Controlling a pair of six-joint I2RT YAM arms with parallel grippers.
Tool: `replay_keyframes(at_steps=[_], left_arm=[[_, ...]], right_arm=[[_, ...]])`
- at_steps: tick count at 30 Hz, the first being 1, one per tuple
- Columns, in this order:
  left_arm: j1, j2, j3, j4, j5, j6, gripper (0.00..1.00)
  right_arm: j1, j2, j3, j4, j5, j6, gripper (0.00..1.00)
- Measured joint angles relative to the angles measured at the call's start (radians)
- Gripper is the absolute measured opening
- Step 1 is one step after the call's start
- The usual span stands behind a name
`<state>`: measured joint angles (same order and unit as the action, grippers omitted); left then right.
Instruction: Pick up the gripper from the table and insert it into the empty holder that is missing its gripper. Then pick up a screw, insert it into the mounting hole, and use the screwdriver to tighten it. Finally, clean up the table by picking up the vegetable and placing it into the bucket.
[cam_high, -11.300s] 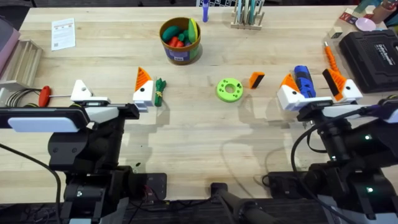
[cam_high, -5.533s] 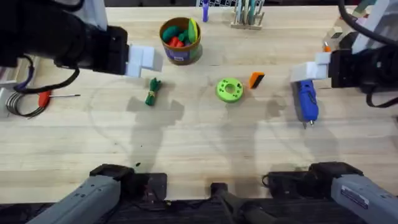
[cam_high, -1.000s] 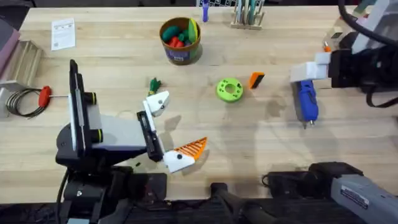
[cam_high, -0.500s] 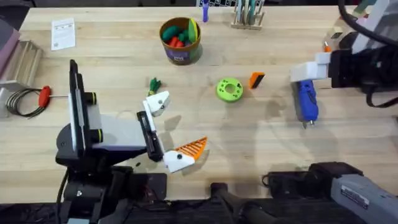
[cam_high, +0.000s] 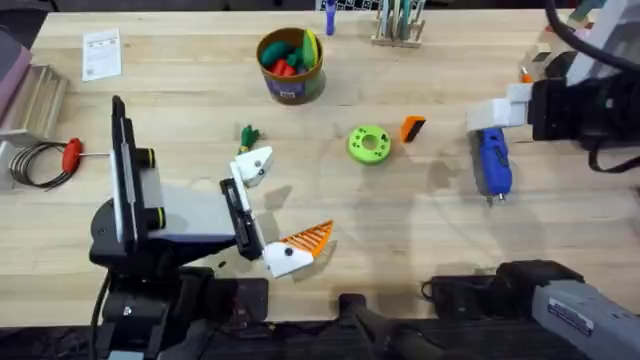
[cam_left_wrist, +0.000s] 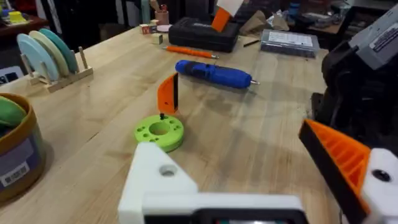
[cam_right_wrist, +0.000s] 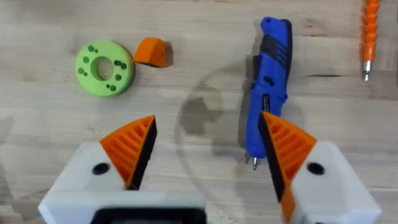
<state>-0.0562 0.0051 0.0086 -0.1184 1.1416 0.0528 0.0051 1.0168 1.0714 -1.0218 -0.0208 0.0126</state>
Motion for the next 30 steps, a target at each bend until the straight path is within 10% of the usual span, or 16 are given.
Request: replay_keyframes(at_steps=[7, 18, 30], left_arm=[[0.0, 0.0, 0.0, 0.0, 0.0, 0.0, 0.985], [0.0, 0.0, 0.0, -0.001, 0.003, 0.0, 0.985], [0.0, 0.0, 0.0, -0.001, 0.008, 0.0, 0.985]], right_arm=[[0.018, 0.0, 0.0, -0.012, -0.002, 0.099, 0.992], [0.328, 0.363, 0.295, -0.174, 0.056, 0.406, 0.991], [0.381, 0.637, 0.395, -0.177, 0.07, 0.486, 0.991]])
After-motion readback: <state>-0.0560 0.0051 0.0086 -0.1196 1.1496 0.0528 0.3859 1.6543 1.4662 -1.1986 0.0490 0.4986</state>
